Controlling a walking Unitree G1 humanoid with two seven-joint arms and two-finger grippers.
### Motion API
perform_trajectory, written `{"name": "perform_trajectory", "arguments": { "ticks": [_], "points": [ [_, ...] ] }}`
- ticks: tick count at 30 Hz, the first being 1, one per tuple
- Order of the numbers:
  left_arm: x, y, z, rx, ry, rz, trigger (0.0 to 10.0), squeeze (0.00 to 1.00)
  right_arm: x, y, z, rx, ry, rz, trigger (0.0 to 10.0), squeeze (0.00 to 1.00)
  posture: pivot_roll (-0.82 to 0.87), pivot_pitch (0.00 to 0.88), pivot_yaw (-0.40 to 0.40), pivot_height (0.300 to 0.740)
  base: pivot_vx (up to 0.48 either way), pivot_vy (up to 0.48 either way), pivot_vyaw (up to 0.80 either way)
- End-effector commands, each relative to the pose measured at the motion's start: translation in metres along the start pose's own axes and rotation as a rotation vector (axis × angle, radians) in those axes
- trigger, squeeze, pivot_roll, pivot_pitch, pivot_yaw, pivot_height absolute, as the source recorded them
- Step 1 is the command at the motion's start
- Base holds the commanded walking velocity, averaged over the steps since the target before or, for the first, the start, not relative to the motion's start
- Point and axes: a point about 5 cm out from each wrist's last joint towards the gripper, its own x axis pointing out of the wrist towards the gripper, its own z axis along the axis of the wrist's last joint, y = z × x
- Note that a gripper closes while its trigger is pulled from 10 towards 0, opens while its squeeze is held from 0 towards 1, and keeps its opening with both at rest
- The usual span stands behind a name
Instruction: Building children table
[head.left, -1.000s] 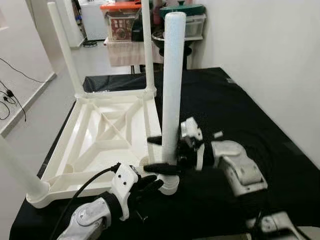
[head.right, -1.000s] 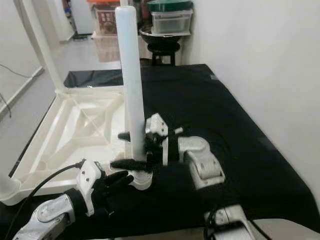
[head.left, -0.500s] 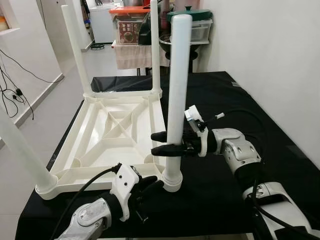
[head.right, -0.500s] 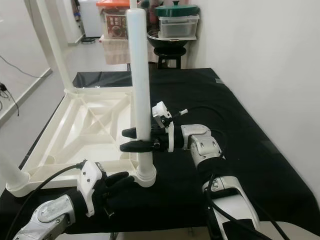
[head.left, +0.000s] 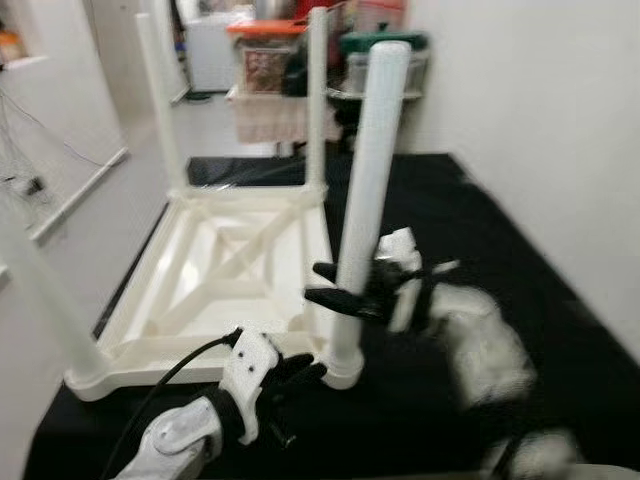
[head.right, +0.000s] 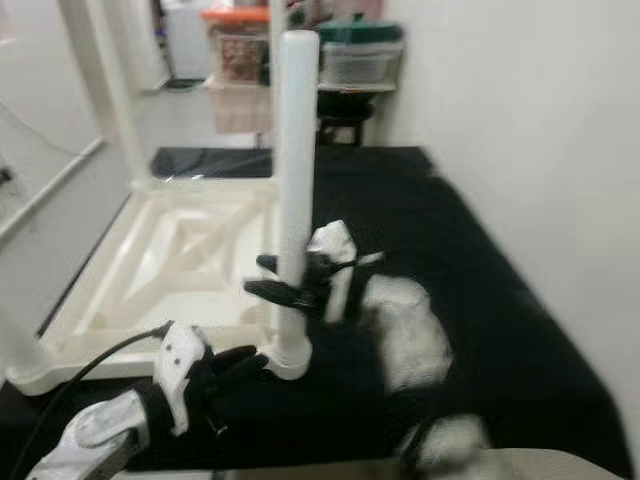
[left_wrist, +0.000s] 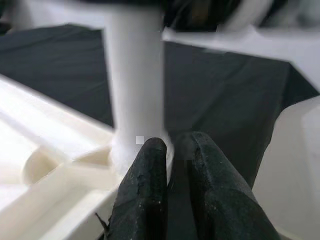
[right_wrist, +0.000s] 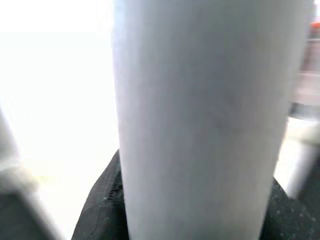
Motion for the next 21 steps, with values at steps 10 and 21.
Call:
{"name": "perform_trajectory", "arguments": {
  "ticks": [10,21],
  "points": [
    [0.0,0.0,-0.003,0.009,0.001,0.002,10.0,0.0,-0.007,0.008,-0.036,-0.012,0.227,-0.11,2.8,0.0,0.05,0.0,-0.041,0.74,0.0,0.0,0.0],
    [0.006,-0.001,0.002,0.015,-0.018,-0.001,10.0,0.0,-0.003,0.003,0.01,-0.04,0.064,0.326,10.0,1.0,0.05,0.0,-0.039,0.74,0.0,0.0,0.0]
  ]
}}
